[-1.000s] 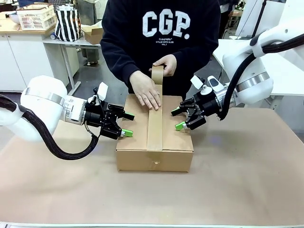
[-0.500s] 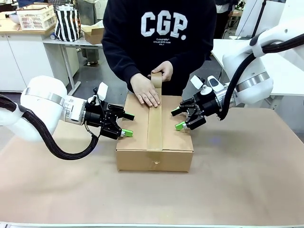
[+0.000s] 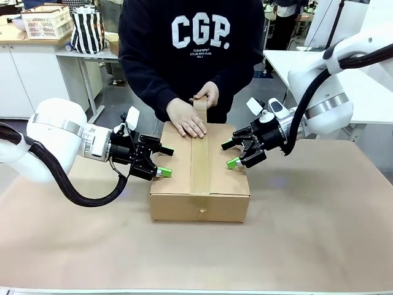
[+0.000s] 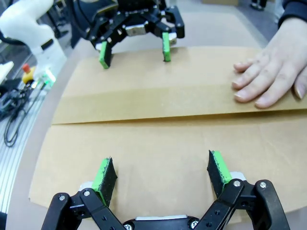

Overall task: Pack the gift set into the box.
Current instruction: Press and hold the closed box until the human finishes sealing it.

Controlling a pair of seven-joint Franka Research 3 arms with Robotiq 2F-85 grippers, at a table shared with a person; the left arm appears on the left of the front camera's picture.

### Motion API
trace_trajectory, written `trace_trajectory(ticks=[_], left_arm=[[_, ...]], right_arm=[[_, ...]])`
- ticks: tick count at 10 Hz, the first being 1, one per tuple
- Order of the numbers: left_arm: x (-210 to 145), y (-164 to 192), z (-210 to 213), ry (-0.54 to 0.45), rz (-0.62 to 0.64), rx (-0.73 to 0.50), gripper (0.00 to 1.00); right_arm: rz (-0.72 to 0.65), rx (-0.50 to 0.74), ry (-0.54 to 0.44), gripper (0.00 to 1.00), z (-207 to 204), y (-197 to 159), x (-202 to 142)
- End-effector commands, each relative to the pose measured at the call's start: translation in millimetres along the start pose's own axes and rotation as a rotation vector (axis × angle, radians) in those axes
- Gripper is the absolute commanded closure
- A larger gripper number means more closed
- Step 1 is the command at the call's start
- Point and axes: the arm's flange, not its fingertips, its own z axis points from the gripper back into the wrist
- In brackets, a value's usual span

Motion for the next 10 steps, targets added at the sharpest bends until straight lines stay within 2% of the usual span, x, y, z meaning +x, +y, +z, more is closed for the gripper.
trace_trajectory(ticks=[1, 10], left_arm=[[-3.2, -2.5, -0.2, 0.003, 0.001, -0.001, 0.0], [-3.2, -2.5, -0.2, 0.003, 0.001, -0.001, 0.0]], right_arm=[[-0.009, -0.001, 0.01, 0.0, -1.6, 0.5, -5.7], [-0.009, -0.001, 0.01, 0.0, -1.6, 0.5, -5.7]])
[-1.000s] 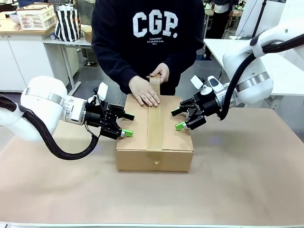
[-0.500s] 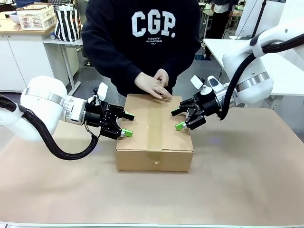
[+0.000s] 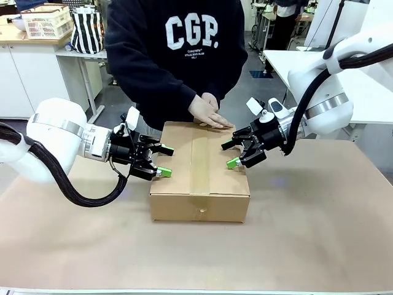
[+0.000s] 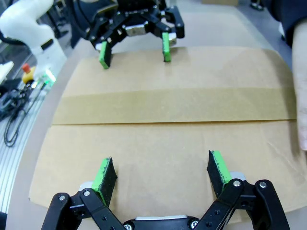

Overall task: Pack the gift set into the box.
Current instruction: Press and hold the closed box until the human finishes sealing it.

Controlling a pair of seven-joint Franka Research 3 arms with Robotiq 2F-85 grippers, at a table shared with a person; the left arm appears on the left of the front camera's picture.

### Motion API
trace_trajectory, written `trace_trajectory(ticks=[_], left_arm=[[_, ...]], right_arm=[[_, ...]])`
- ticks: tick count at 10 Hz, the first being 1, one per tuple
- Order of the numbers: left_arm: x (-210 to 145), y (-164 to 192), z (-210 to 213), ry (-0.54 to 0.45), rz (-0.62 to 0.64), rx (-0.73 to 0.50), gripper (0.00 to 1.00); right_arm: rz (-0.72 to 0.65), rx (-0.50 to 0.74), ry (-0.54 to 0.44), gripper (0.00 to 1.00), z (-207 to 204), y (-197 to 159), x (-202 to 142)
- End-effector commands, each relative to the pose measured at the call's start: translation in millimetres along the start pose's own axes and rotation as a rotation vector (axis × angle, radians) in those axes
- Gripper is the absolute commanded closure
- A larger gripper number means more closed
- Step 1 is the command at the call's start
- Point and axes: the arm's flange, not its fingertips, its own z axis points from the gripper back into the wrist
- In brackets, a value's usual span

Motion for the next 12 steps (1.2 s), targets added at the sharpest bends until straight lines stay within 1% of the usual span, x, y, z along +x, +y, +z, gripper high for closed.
trace_trajectory(ticks=[1, 12], left_arm=[[-3.1, -2.4, -0.1, 0.003, 0.0, -0.001, 0.0], [-3.1, -2.4, -0.1, 0.003, 0.0, -0.001, 0.0]], right_arm=[[-0.009, -0.001, 0.01, 0.0, -1.7, 0.6, -5.7], [-0.009, -0.001, 0.01, 0.0, -1.7, 0.6, -5.7]])
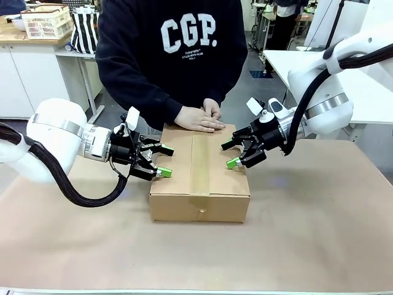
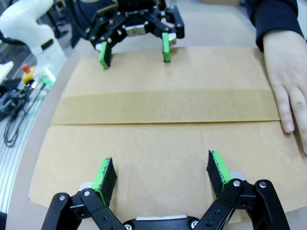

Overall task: Pack the gift set into the box.
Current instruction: Press and hold the closed box until the human finishes sealing it.

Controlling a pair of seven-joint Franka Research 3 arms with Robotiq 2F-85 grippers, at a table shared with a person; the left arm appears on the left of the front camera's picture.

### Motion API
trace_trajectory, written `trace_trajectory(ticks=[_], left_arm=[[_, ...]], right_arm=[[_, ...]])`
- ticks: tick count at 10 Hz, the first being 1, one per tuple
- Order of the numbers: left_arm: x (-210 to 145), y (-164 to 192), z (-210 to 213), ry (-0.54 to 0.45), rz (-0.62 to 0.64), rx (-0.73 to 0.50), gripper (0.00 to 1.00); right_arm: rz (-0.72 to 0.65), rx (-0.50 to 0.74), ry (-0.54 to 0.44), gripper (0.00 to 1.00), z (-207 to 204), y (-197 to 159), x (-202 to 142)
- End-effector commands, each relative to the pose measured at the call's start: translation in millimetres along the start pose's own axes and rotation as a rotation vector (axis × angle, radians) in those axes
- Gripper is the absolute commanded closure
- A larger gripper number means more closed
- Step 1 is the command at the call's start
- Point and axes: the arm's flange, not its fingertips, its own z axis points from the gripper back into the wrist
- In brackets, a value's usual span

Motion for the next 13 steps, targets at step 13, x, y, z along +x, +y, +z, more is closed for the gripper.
trace_trajectory(ticks=[13], left_arm=[[-2.7, -2.2, 0.0, 0.003, 0.0, 0.0, 0.0]], right_arm=[[-0.009, -0.001, 0.01, 0.0, -1.7, 0.5, -5.5]])
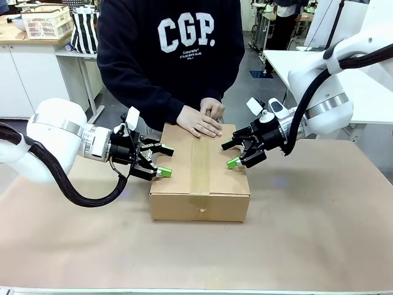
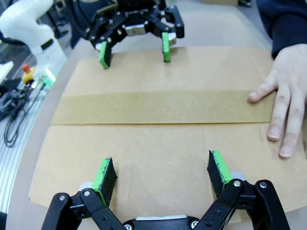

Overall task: Pack the gift set into the box.
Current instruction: Press and hold the closed box until the human finishes sealing it.

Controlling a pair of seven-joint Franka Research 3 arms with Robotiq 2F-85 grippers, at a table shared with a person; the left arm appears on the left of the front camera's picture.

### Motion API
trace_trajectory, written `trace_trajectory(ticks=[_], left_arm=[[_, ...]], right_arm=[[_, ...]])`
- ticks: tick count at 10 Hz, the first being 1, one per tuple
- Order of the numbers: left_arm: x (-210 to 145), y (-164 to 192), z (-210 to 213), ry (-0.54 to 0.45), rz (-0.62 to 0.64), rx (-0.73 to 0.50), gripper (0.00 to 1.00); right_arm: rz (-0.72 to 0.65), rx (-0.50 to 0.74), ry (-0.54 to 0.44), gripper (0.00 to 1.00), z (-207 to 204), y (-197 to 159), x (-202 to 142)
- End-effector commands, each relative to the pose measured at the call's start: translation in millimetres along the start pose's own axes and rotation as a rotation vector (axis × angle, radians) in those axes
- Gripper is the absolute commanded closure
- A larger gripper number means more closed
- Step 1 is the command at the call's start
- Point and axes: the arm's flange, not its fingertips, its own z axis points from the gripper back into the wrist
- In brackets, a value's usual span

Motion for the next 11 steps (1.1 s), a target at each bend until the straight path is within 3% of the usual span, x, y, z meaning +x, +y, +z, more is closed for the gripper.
trace_trajectory(ticks=[1, 11], left_arm=[[-2.9, -2.4, -0.1, 0.003, 0.0, -0.001, 0.0], [-2.9, -2.4, -0.1, 0.003, 0.0, -0.001, 0.0]], right_arm=[[-0.008, -0.001, 0.01, 0.0, -2.0, 0.6, -5.2], [-0.008, -0.001, 0.01, 0.0, -2.0, 0.6, -5.2]])
